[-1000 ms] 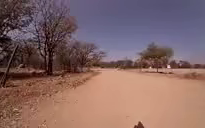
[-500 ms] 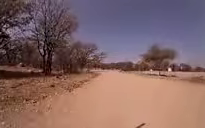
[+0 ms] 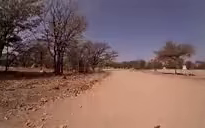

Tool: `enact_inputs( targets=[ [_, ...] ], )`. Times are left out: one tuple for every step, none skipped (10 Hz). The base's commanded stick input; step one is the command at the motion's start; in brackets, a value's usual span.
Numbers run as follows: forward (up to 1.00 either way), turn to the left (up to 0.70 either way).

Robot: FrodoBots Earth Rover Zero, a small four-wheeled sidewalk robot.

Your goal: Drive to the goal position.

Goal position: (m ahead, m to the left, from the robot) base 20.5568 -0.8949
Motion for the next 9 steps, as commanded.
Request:
enact_inputs(
  targets=[
    [1.0, 0.03],
    [1.0, 0.03],
    [1.0, 0.03],
    [1.0, 0.03],
    [1.0, 0.03],
    [1.0, 0.03],
    [1.0, 0.03],
    [1.0, 0.03],
    [1.0, 0.03]
  ],
)
